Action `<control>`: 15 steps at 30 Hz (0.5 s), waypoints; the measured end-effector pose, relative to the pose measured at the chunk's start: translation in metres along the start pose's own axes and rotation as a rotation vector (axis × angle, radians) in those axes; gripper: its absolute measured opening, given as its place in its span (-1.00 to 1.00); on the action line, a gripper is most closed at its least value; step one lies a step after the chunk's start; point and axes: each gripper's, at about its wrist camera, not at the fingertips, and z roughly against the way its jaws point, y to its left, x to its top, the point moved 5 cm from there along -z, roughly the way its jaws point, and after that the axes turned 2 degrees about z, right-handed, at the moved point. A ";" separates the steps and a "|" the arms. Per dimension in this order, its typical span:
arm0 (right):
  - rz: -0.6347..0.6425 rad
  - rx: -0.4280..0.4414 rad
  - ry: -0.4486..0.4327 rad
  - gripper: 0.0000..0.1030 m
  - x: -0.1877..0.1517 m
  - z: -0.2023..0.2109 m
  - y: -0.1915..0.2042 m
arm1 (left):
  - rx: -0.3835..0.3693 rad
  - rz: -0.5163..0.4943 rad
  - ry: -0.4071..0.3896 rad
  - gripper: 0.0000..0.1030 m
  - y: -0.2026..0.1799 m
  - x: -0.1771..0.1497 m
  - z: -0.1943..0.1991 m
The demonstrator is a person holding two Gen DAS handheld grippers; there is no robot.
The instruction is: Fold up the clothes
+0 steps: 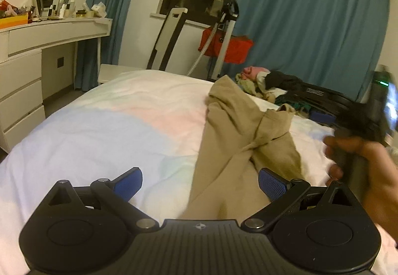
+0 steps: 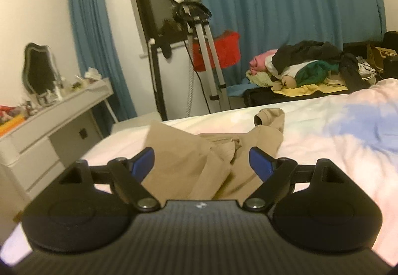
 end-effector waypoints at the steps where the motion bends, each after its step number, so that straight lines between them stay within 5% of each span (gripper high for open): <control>1: -0.013 0.002 -0.003 0.64 -0.001 0.018 0.001 | -0.006 -0.006 0.001 0.95 -0.002 0.000 0.004; 10: -0.039 -0.038 0.051 0.64 -0.024 0.170 0.006 | 0.001 -0.157 -0.070 0.96 -0.033 -0.005 0.059; 15: -0.022 -0.051 0.031 0.64 -0.041 0.222 0.004 | -0.020 -0.238 -0.091 0.97 -0.055 -0.015 0.082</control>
